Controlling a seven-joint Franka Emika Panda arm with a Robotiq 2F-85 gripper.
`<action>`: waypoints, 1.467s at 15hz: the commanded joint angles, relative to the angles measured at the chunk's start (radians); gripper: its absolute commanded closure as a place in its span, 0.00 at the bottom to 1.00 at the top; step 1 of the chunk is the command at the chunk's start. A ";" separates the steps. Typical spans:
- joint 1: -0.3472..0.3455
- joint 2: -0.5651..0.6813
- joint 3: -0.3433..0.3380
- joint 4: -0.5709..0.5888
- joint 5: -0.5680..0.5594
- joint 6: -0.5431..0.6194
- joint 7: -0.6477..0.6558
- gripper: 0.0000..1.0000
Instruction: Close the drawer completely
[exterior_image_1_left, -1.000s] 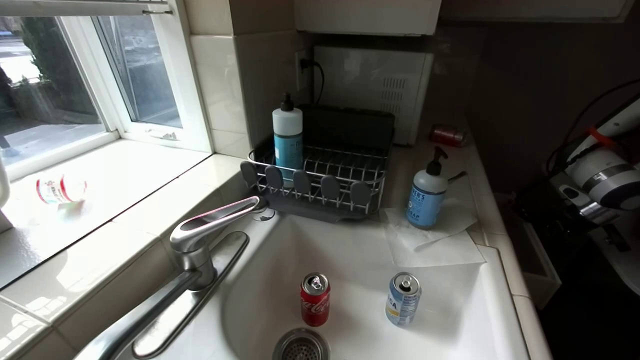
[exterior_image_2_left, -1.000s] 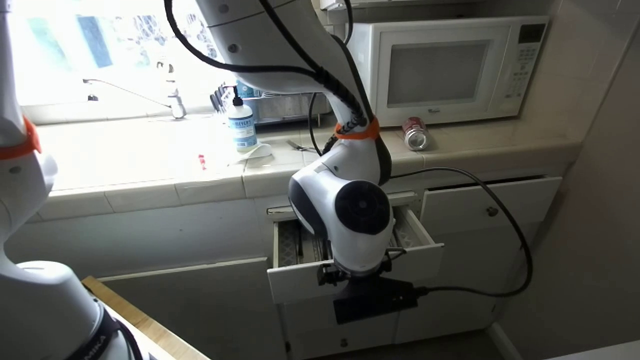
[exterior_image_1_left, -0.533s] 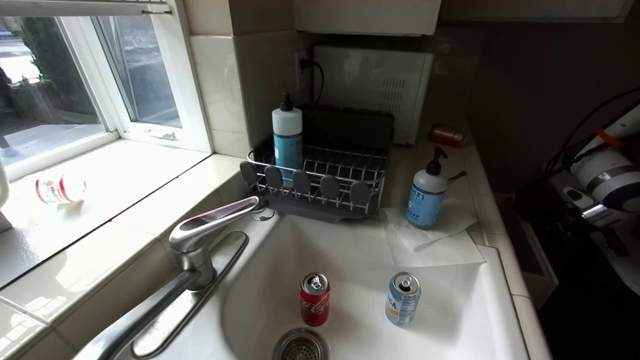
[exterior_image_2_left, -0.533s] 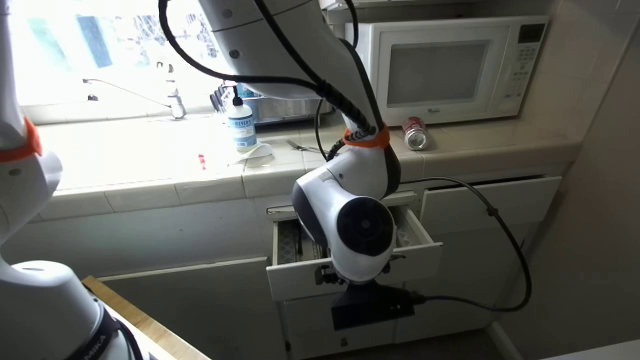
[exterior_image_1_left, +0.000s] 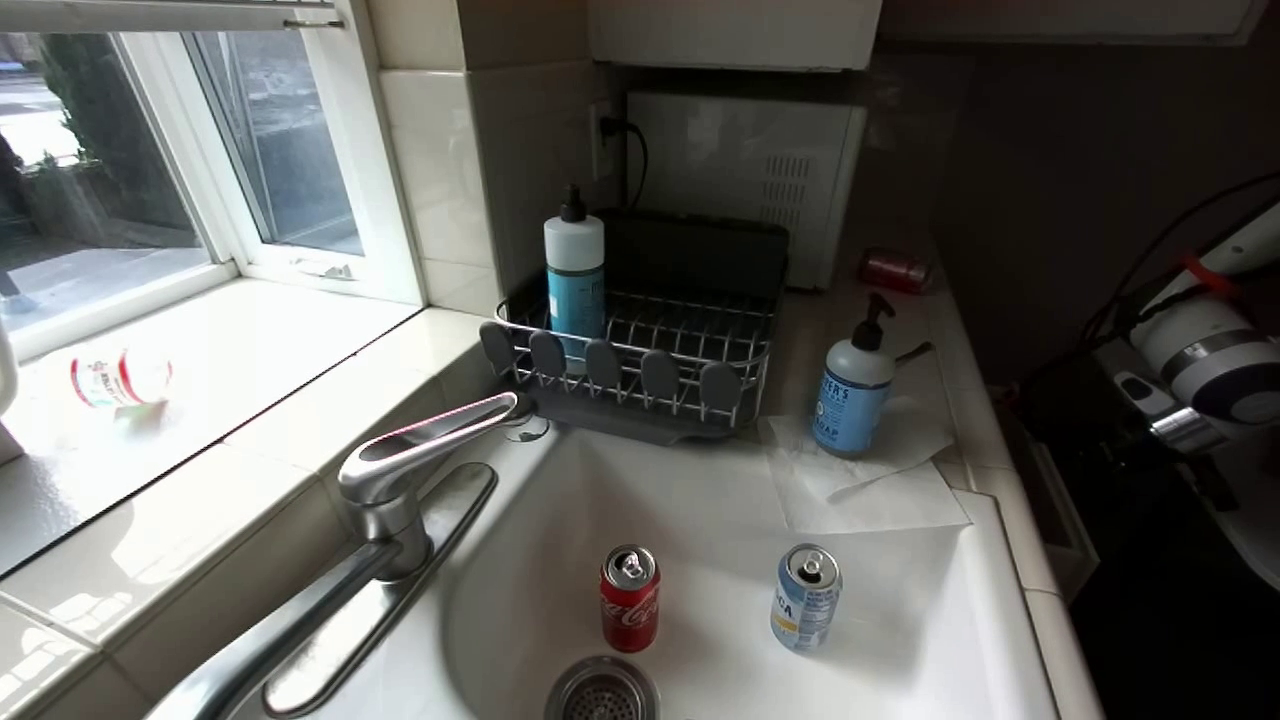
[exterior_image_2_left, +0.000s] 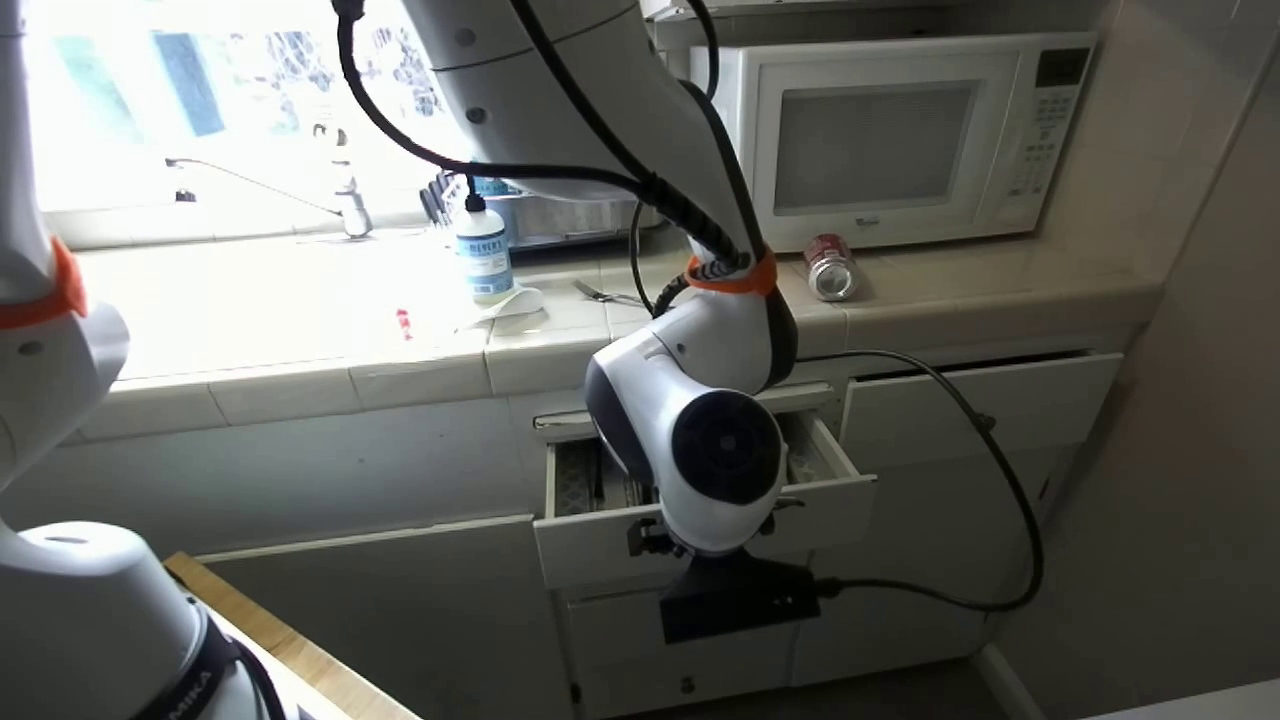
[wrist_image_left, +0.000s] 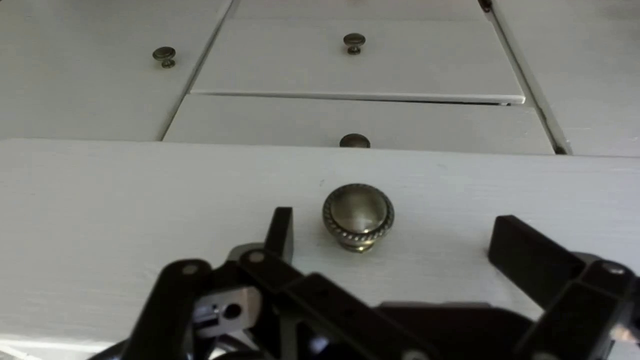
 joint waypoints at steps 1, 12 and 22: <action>0.011 0.018 0.103 0.070 0.098 -0.073 0.000 0.00; 0.009 0.114 0.202 0.197 0.115 -0.076 -0.004 0.00; -0.003 0.090 0.149 0.111 0.086 -0.001 0.007 0.00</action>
